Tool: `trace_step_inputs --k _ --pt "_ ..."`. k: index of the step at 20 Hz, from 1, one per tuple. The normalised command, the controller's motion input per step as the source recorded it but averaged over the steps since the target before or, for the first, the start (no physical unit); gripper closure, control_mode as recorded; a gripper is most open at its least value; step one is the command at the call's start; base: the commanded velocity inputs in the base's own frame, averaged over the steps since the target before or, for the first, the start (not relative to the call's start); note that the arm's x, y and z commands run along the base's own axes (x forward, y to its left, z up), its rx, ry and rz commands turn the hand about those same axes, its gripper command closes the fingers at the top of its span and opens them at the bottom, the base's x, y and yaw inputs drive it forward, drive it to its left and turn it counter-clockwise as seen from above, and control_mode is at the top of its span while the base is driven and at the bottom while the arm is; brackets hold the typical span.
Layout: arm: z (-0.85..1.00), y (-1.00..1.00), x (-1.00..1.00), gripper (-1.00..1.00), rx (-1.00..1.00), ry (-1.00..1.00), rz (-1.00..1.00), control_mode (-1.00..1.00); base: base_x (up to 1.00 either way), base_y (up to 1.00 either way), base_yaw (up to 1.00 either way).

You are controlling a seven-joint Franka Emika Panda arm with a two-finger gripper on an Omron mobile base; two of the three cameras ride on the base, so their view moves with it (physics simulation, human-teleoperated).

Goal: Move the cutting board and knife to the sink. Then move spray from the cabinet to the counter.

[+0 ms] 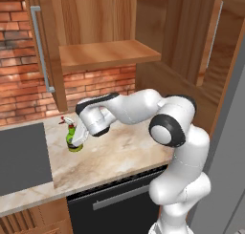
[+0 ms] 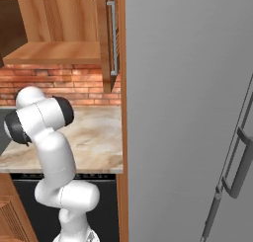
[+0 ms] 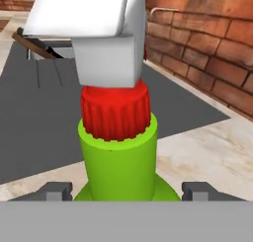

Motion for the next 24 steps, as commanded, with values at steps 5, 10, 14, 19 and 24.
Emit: trace_step_inputs --k 5,10,14,19,24 --pt "-0.18 0.0 0.21 1.0 0.04 0.0 0.0 -1.0 0.0 0.0 0.0" --pt "-0.19 0.0 0.18 1.0 0.02 0.0 0.0 -1.0 0.0 0.0 0.0" --pt "-0.22 0.0 0.14 1.0 0.01 0.0 0.0 -1.0 0.0 0.0 0.0" --pt "-0.22 0.0 0.12 1.0 0.0 0.0 0.0 -1.0 0.0 0.0 0.0" --pt "-0.27 0.0 0.03 -1.0 0.0 0.0 0.0 -1.0 0.0 0.0 0.0"
